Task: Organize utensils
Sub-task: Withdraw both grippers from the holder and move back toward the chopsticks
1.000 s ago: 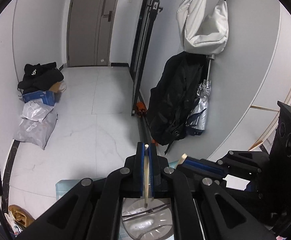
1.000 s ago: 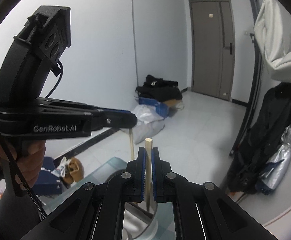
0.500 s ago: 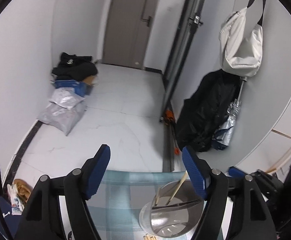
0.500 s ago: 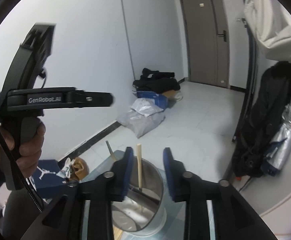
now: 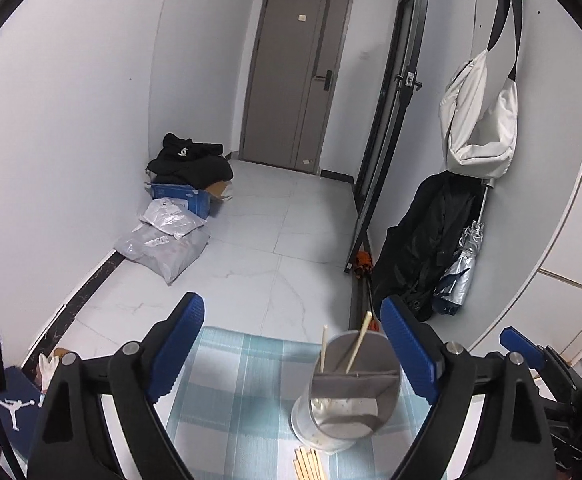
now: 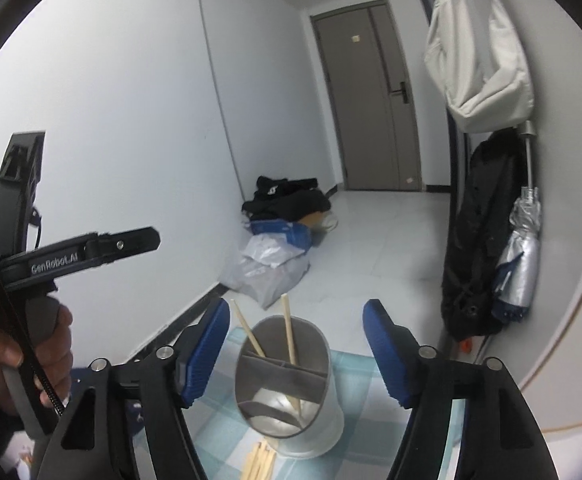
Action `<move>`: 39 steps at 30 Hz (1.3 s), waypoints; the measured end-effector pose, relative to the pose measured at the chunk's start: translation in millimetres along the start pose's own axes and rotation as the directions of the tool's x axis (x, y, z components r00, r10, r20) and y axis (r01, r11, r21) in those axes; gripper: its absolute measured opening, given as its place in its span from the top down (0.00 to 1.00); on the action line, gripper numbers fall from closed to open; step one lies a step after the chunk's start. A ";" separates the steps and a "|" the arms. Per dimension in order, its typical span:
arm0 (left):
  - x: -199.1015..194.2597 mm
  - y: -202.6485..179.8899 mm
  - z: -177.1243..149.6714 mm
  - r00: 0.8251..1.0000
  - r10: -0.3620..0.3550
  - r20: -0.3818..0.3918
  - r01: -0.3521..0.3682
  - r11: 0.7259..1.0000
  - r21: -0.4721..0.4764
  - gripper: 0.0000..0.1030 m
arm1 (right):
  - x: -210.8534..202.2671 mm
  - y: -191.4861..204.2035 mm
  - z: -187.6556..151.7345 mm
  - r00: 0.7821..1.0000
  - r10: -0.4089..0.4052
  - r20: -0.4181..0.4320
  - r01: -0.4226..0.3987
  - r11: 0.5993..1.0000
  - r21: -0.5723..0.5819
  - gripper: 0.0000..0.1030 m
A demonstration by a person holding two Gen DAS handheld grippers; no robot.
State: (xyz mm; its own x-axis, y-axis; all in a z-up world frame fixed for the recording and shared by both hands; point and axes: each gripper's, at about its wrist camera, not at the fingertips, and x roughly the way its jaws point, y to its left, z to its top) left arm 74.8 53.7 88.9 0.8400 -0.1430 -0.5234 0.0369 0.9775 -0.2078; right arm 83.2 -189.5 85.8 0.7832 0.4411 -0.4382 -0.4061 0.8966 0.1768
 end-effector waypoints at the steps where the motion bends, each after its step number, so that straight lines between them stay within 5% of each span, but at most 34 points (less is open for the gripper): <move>1: -4.5 0.7 -2.6 1.000 0.001 0.004 -0.001 1.000 -0.001 0.11 | -4.0 2.3 -1.0 1.000 -0.003 0.006 0.003 1.000 0.000 0.32; 15: -45.9 -5.2 -42.9 0.996 0.036 0.085 -0.039 0.999 0.036 0.01 | -53.5 25.1 -28.1 0.995 -0.039 0.088 0.038 0.999 0.016 0.18; 25: -51.8 3.8 -76.8 0.993 0.051 0.110 -0.053 0.998 0.017 0.01 | -60.2 35.2 -57.2 0.995 -0.062 0.080 0.062 0.998 0.007 0.17; 39: -20.9 19.3 -118.1 0.995 0.094 0.040 -0.093 0.995 -0.023 0.01 | -43.9 40.9 -100.5 0.996 -0.090 0.022 0.091 0.995 -0.038 0.16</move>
State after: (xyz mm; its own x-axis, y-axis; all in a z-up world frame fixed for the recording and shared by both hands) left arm -6.0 57.3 -1.7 0.8605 -0.0442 -0.5075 -0.0542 0.9826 -0.1774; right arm -15.1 -176.2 23.7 0.8268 0.3596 -0.4325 -0.3511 0.9307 0.1027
